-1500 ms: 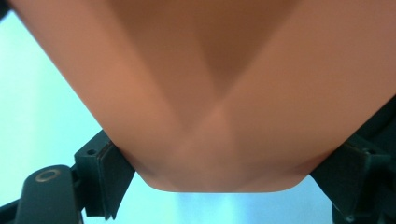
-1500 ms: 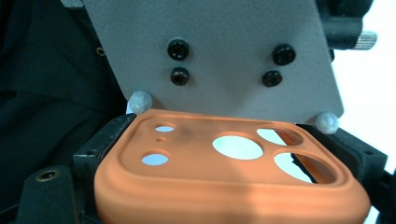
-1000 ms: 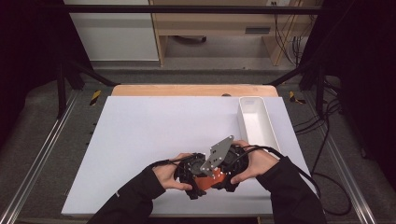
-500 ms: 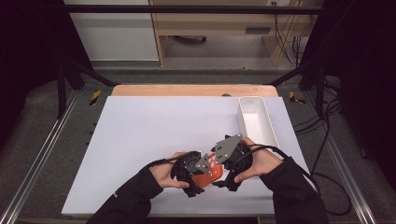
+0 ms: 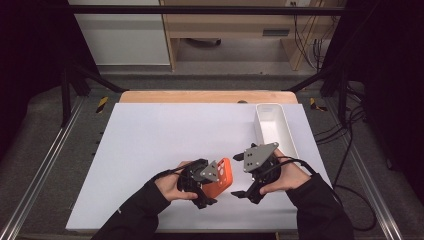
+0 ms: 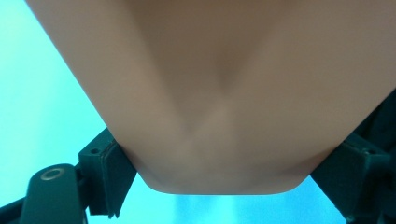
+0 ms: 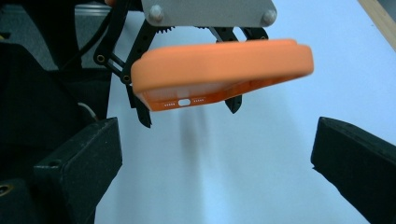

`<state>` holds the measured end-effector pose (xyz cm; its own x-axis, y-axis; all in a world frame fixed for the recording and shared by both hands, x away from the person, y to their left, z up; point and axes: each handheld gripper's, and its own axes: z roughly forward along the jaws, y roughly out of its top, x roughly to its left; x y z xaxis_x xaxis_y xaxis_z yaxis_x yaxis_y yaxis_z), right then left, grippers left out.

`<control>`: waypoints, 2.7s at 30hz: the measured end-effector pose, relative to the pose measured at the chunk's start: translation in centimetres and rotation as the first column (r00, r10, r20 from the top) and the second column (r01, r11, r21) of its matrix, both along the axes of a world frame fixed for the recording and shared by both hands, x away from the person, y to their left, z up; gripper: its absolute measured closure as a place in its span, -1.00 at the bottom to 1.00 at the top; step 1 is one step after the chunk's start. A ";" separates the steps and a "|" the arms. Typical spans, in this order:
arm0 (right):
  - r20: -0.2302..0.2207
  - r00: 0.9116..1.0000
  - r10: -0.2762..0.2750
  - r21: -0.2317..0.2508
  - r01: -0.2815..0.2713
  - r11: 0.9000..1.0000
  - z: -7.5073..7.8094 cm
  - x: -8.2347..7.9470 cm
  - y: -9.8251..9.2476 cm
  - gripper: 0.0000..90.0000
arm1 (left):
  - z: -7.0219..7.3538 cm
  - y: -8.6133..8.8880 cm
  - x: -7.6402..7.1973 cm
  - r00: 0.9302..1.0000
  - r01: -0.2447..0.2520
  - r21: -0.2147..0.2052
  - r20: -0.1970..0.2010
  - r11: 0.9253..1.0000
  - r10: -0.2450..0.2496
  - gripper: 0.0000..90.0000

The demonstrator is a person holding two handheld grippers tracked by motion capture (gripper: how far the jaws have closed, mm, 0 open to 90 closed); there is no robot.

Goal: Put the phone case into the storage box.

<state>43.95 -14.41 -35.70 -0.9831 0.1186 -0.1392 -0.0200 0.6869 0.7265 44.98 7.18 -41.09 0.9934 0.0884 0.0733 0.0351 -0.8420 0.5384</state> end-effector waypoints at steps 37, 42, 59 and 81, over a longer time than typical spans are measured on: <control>-0.027 1.000 -0.006 0.183 0.010 0.983 -1.4 -0.2 -0.3 -0.95 | 0.3 0.8 -0.4 1.000 -0.017 -0.210 -0.010 0.978 0.015 -0.66; -0.030 1.000 0.001 0.193 0.004 0.981 -1.4 -0.4 -0.3 -0.95 | 0.5 0.3 -0.4 1.000 -0.004 -0.210 -0.007 0.978 0.002 -0.66; -0.028 0.999 0.021 0.223 -0.015 0.975 -1.4 -0.5 -0.2 -0.92 | 0.5 -1.1 -0.9 0.999 0.034 -0.210 -0.004 0.977 -0.036 -0.66; -0.058 0.995 0.076 0.245 -0.060 0.968 -1.6 -0.4 -0.1 -0.78 | 0.0 -1.5 -1.3 0.997 0.066 -0.203 -0.014 0.977 -0.071 -0.66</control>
